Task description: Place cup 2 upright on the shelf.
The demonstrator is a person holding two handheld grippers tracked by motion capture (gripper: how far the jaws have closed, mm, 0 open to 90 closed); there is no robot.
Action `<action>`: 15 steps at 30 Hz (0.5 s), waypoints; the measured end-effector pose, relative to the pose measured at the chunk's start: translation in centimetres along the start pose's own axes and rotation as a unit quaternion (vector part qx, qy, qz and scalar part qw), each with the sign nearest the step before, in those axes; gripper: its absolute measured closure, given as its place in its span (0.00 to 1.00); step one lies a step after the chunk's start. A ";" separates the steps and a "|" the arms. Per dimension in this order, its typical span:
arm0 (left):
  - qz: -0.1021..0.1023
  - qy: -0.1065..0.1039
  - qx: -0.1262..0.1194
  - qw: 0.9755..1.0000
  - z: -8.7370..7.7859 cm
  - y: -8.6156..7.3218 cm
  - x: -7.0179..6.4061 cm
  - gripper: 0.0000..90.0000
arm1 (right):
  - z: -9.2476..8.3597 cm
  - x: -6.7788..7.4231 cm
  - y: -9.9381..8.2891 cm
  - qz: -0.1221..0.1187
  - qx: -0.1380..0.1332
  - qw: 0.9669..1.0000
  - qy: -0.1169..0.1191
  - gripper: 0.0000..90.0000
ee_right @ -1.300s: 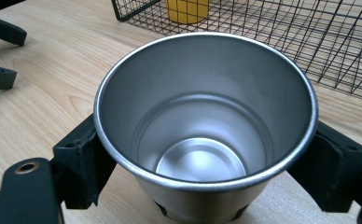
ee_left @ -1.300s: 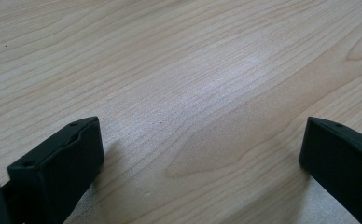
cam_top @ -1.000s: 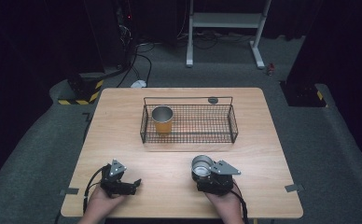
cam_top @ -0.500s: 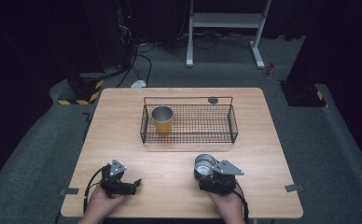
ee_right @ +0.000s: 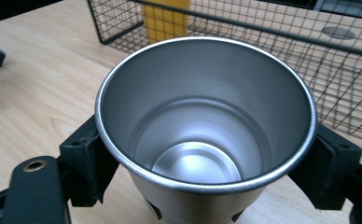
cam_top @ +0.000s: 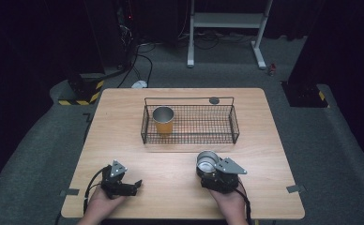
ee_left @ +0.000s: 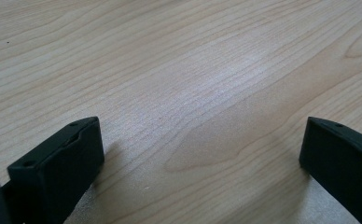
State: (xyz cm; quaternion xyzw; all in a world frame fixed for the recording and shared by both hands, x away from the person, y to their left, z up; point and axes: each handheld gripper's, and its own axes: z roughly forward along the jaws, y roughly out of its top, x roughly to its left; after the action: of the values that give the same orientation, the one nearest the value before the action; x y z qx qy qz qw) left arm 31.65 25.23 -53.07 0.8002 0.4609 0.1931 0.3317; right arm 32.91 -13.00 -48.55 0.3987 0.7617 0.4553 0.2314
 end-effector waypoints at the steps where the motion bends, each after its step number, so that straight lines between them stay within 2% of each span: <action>1: 0.000 0.000 0.000 1.000 0.0 0.0 0.0 0.00 | 0.0 -0.1 0.2 0.000 0.001 1.000 -0.002 0.20; 5: 0.004 -0.004 -0.002 1.000 0.0 0.0 0.1 0.01 | 0.0 -0.6 0.6 -0.003 0.001 1.000 -0.014 0.20; 9: 0.006 -0.008 -0.002 1.000 0.1 0.0 0.2 0.01 | -0.2 -1.1 1.8 0.017 -0.008 0.999 -0.030 0.20; 15: 0.010 -0.009 -0.002 1.000 0.1 0.1 0.2 0.00 | -0.3 -1.3 2.7 0.019 -0.021 0.999 -0.043 0.20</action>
State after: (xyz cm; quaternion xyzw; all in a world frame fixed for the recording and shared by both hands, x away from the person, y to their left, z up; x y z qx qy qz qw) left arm 31.89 25.27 -53.08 0.8059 0.4493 0.1903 0.3354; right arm 34.53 -13.45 -46.04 0.4275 0.7336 0.4577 0.2638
